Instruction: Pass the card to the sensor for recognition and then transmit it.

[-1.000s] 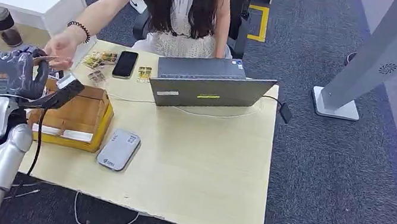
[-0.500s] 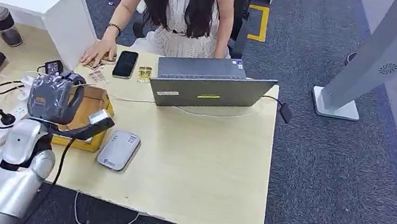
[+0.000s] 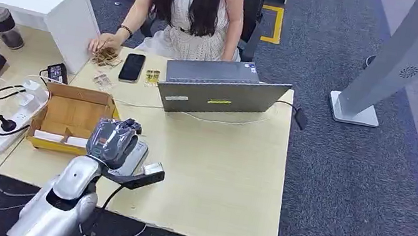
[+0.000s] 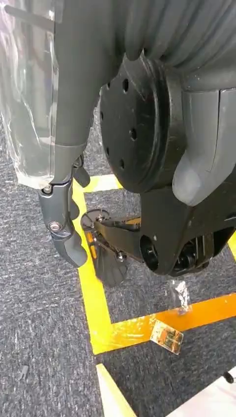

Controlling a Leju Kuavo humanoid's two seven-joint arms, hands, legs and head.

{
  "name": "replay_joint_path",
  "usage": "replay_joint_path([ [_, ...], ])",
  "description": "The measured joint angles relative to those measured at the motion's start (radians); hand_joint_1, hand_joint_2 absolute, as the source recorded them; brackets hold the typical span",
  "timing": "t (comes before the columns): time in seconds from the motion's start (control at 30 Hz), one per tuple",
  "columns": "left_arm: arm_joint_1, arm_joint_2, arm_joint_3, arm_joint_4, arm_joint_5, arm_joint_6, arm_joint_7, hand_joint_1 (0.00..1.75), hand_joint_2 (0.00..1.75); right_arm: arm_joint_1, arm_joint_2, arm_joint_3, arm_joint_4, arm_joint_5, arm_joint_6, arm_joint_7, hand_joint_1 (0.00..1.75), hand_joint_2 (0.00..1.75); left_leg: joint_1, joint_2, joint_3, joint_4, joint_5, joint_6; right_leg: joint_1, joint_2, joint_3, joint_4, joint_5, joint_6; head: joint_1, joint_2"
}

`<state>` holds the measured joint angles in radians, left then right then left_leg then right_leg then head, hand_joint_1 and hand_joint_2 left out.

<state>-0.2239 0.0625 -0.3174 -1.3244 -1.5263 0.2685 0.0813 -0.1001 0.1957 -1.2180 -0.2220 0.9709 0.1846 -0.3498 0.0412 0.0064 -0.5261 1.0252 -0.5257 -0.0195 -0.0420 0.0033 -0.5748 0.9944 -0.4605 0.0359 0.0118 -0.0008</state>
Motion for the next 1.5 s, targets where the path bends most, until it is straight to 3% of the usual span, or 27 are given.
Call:
replay_joint_path([
  [0.23, -0.007, -0.02, -0.007, 0.086, -0.005, -0.018, 0.013, 1.75, 1.75, -0.001, 0.001, 0.004, 0.0, 0.003, 0.0, 0.002, 0.0, 1.75, 0.0, 0.0, 0.0, 0.0, 0.0, 0.0, 0.0, 0.0, 0.0, 0.0, 0.0, 0.0, 0.0, 0.0],
  [0.47, -0.034, -0.034, -0.004, 0.194, -0.042, -0.087, 0.117, 1.75, 1.75, -0.002, 0.001, 0.014, 0.0, 0.005, 0.0, 0.022, 0.0, 1.75, 0.0, -0.001, 0.0, 0.0, 0.0, 0.0, 0.0, -0.001, 0.001, 0.0, 0.0, 0.0, 0.0, 0.0],
  [0.83, -0.077, -0.044, 0.016, 0.259, -0.045, -0.142, 0.181, 1.75, 1.75, -0.003, 0.001, 0.021, 0.0, 0.006, 0.0, 0.034, 0.0, 1.75, 0.0, -0.001, 0.004, 0.0, 0.0, 0.0, 0.0, -0.001, 0.006, 0.0, 0.0, 0.0, 0.0, 0.0],
  [1.17, -0.08, -0.051, 0.03, 0.267, -0.046, -0.141, 0.183, 1.75, 1.75, -0.002, 0.001, 0.021, 0.0, 0.006, 0.0, 0.035, 0.0, 1.75, 0.0, -0.001, 0.006, 0.0, 0.001, 0.0, 0.0, -0.001, 0.008, 0.0, 0.0, 0.0, 0.0, 0.0],
  [1.5, -0.088, -0.04, 0.057, 0.183, -0.023, -0.024, 0.107, 1.75, 1.75, 0.002, 0.001, 0.021, 0.0, 0.005, 0.0, 0.018, 0.0, 1.75, 0.0, -0.001, 0.003, 0.0, 0.002, 0.001, 0.0, -0.001, 0.005, 0.001, 0.001, 0.0, 0.0, 0.0],
])
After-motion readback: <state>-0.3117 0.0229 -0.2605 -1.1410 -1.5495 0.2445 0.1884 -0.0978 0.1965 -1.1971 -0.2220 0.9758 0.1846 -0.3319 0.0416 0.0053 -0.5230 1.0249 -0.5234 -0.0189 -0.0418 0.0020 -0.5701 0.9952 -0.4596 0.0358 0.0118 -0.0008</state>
